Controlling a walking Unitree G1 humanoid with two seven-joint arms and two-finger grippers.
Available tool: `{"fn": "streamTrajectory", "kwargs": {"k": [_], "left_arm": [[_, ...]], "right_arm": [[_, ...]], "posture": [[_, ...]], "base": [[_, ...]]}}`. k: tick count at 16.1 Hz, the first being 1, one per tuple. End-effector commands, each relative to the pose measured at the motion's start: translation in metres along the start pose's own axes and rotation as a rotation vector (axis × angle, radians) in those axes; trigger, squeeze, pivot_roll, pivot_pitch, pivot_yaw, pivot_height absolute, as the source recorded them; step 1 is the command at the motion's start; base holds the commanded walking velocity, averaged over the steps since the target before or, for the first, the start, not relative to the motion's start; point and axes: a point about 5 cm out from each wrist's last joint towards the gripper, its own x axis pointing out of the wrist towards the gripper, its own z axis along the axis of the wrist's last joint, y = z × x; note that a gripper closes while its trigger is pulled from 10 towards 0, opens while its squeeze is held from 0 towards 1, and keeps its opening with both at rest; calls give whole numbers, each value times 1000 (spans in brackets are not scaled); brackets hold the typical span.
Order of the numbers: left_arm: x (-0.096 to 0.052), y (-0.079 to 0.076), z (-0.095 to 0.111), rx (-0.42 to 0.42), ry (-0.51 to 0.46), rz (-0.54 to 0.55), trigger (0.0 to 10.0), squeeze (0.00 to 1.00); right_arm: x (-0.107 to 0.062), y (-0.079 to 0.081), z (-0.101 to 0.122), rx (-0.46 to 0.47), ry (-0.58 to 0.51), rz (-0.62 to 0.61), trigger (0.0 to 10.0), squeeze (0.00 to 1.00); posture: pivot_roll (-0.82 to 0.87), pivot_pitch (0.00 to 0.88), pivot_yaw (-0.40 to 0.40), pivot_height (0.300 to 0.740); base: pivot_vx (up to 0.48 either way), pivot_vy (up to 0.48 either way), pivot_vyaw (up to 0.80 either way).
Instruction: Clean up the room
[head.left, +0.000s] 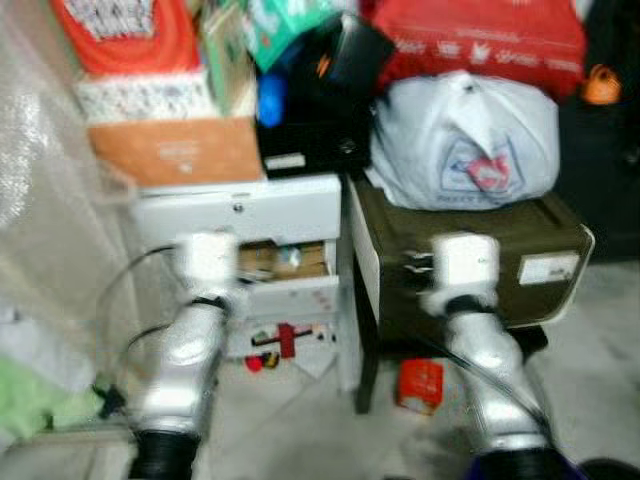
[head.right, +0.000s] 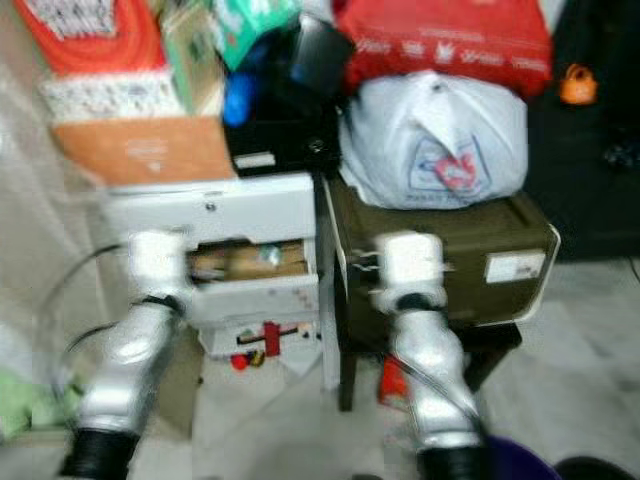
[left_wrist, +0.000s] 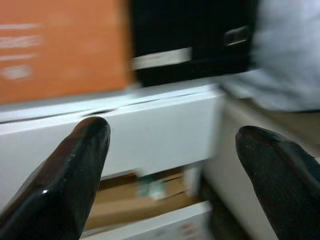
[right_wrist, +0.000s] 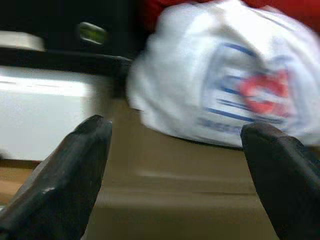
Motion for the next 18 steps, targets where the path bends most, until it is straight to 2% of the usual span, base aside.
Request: {"fn": "streamTrajectory", "kwargs": {"k": [1,3,5,6,8,9,10,12,14,16,18], "left_arm": [[-4,20,4,23,-3,53,10000,0],[-6,20,6,24,-21,55,10000,0],[-12,23,11,100,-42,104,10000,0],[-22,28,15,125,-67,119,10000,0],[-41,37,10,103,-49,112,10000,0],[-46,41,8,98,-38,132,10000,0],[-59,49,2,77,-15,184,10000,0],[-65,48,-4,72,3,194,10000,0],[-58,50,-4,72,0,184,10000,0],[-54,48,2,34,-15,180,10000,0],[-59,48,1,47,-21,195,10000,0]], "right_arm": [[4,16,9,24,-33,43,10000,0],[4,16,11,22,-39,41,10000,0],[0,12,13,22,-46,29,10000,0],[-7,9,14,35,-36,2,10000,0],[-18,6,15,50,-33,-15,10000,0],[-21,3,14,56,-24,-26,10000,0],[-29,-5,8,55,4,-45,10000,0],[-35,-11,3,49,23,-65,10000,0],[-28,-5,5,38,16,-41,10000,0],[-27,-1,3,16,27,-14,10000,0],[-28,3,2,17,24,10,10000,0]], "posture": [[-87,0,28,740],[-87,0,27,740],[-82,0,26,740],[-82,0,26,740],[-76,0,27,740],[-74,0,27,740],[-70,0,28,740],[-63,0,28,740],[-65,0,34,740],[-61,0,32,740],[-53,0,28,740]], "base": [[379,0,0],[161,0,0],[0,0,0],[0,0,0],[0,0,0],[0,0,0],[0,0,0],[0,0,0],[0,0,0],[0,0,0],[0,0,800]]}}
